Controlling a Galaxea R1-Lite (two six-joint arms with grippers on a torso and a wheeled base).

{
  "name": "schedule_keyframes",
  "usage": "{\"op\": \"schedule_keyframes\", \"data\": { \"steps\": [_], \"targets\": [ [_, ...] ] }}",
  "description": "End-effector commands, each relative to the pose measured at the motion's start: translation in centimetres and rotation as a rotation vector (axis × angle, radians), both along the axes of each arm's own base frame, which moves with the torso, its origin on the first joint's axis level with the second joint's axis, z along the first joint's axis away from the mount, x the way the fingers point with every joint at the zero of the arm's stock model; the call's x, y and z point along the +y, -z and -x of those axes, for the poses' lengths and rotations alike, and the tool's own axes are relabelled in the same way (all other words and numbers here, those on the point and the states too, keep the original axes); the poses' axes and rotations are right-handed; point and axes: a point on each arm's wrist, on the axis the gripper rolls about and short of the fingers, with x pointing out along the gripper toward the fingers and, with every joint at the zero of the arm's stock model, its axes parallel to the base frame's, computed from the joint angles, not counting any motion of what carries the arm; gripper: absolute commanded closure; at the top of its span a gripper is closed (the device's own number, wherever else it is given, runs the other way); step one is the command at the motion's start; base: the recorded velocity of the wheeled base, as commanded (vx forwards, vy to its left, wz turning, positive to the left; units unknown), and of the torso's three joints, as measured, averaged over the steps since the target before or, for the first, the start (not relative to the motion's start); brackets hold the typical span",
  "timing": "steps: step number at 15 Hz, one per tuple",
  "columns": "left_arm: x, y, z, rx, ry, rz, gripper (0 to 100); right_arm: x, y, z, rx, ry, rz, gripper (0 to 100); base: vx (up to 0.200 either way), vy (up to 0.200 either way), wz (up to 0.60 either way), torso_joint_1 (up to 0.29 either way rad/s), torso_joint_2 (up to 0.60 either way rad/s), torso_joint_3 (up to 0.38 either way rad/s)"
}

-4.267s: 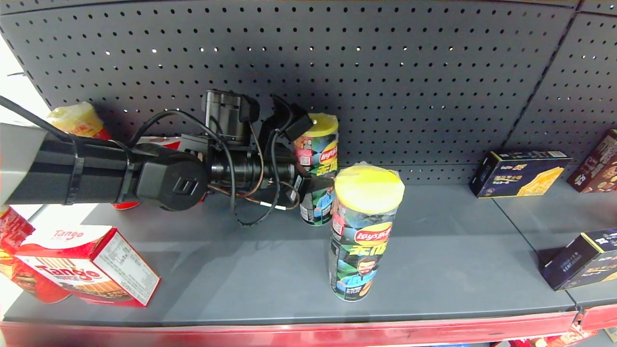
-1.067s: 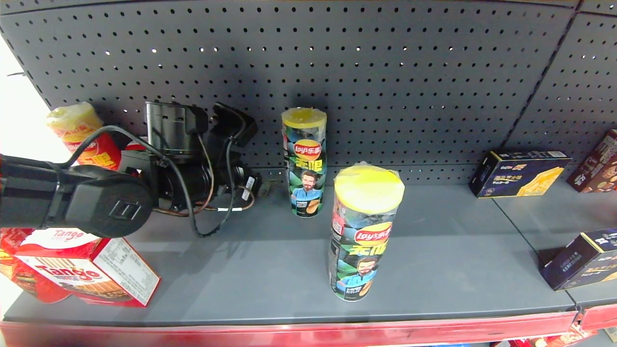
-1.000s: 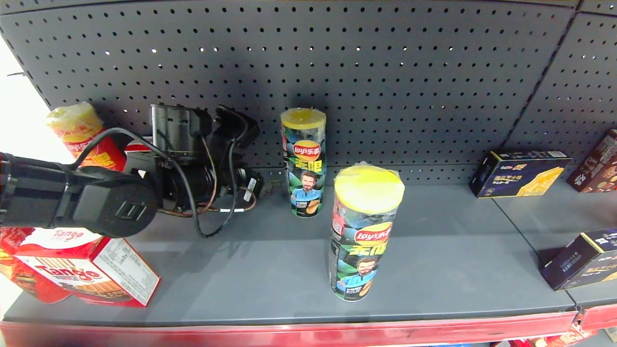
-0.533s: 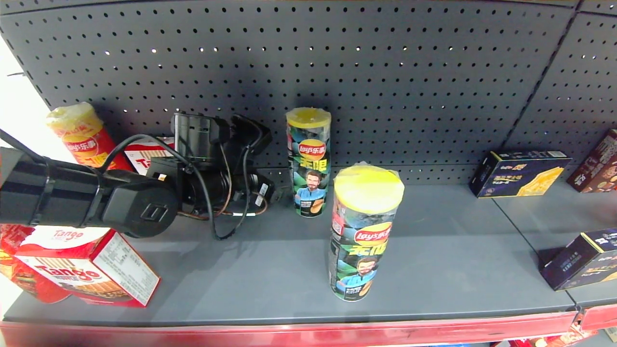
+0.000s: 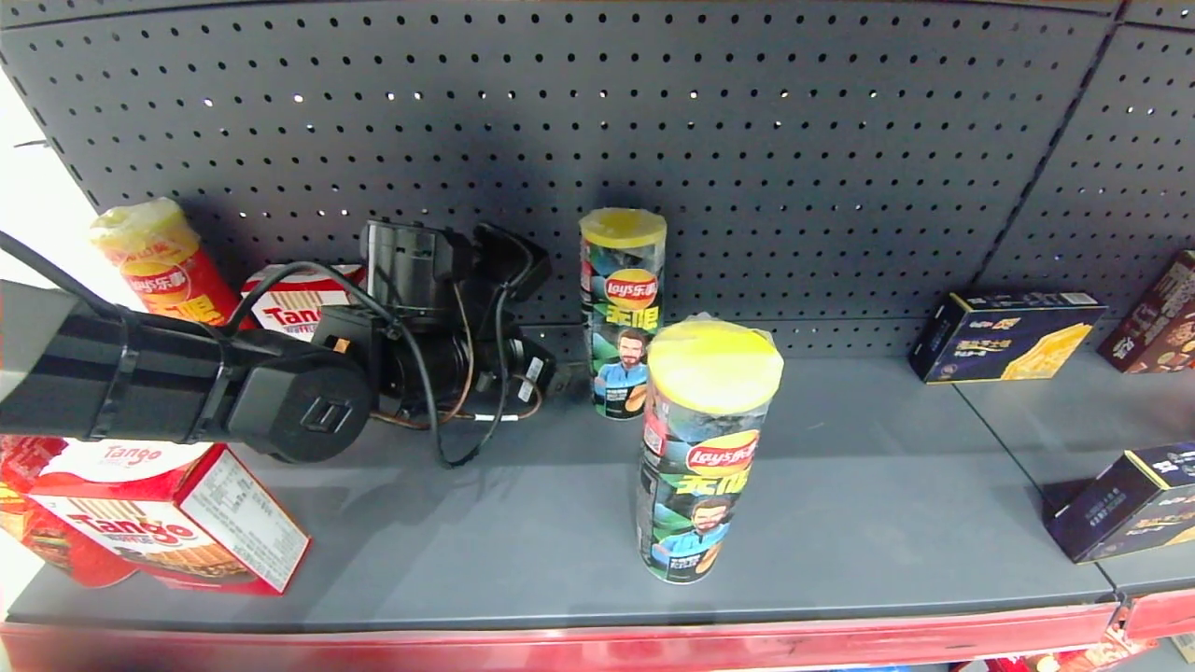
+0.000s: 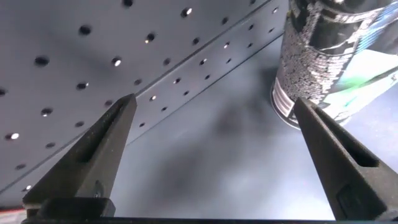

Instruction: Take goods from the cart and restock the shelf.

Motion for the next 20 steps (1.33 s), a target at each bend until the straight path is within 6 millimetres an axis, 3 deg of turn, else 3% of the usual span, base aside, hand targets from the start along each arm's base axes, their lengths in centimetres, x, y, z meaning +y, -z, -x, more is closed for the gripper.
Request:
{"op": "schedule_keyframes", "data": {
  "steps": [1, 13, 16, 19, 20],
  "targets": [
    [-0.6, 0.1, -0.2, -0.001, 0.011, 0.000, 0, 0.0, 0.0, 0.0, 0.000, -0.001, 0.000, 0, 0.000, 0.000, 0.00, 0.000, 0.00, 0.000],
    [-0.8, -0.6, 0.1, -0.021, 0.023, 0.007, 0, 0.0, 0.0, 0.0, 0.000, -0.001, 0.000, 0, 0.000, 0.000, 0.00, 0.000, 0.00, 0.000],
    [-0.3, -1.9, 1.4, -0.047, 0.027, 0.015, 0, 0.0, 0.0, 0.0, 0.000, 0.001, 0.000, 0, 0.000, 0.000, 0.00, 0.000, 0.00, 0.000],
    [1.2, -5.2, 3.6, -0.121, 0.013, 0.056, 0, 0.0, 0.0, 0.0, 0.000, -0.001, 0.000, 0, 0.000, 0.000, 0.00, 0.000, 0.00, 0.000],
    [2.2, -6.6, 5.4, -0.154, 0.011, 0.075, 0, 0.0, 0.0, 0.0, 0.000, -0.001, 0.000, 0, 0.000, 0.000, 0.00, 0.000, 0.00, 0.000]
  ]
}}
